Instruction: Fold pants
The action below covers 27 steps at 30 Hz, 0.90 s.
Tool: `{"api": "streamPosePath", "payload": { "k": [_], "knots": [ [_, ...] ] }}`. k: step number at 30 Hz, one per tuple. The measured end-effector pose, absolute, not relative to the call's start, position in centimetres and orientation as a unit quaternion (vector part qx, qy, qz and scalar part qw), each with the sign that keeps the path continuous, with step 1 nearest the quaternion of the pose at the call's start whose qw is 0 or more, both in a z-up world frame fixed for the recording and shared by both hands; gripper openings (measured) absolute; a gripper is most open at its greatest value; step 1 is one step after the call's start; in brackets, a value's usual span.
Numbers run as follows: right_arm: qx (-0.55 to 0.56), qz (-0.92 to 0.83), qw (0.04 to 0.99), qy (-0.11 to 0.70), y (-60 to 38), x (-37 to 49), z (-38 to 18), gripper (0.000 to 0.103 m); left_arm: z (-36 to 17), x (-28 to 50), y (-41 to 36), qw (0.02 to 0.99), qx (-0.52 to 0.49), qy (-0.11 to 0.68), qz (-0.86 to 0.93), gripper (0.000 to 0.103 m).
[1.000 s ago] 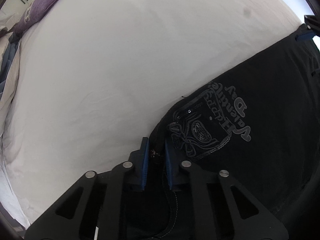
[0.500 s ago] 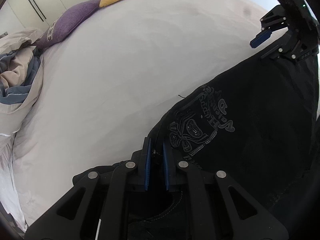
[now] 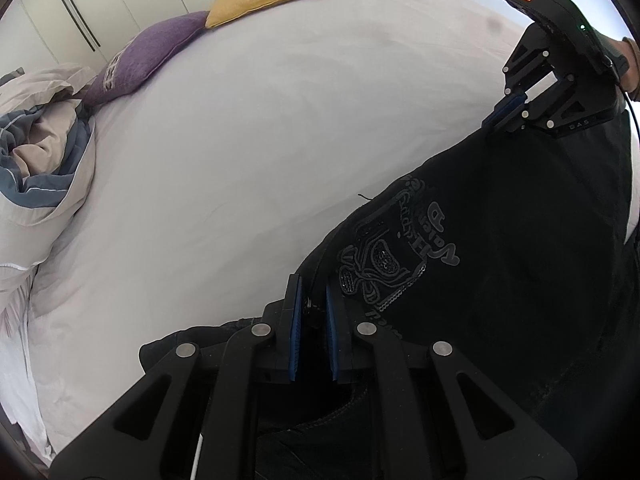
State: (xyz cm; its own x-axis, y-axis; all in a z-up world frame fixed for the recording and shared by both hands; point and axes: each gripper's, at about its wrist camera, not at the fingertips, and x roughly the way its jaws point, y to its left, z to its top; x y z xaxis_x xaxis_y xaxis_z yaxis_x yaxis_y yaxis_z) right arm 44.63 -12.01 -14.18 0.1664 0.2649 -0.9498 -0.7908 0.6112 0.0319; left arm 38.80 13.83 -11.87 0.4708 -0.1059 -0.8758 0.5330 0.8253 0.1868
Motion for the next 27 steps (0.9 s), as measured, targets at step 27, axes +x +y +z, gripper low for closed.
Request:
{"api": "streamPosePath", "payload": {
  "k": [27],
  "knots": [
    [-0.317,0.358,0.746,0.463,-6.6,34.5,-10.3,0.003,-7.6,29.1,14.0,0.844,0.25,0.433,-0.195,0.009]
  ]
}}
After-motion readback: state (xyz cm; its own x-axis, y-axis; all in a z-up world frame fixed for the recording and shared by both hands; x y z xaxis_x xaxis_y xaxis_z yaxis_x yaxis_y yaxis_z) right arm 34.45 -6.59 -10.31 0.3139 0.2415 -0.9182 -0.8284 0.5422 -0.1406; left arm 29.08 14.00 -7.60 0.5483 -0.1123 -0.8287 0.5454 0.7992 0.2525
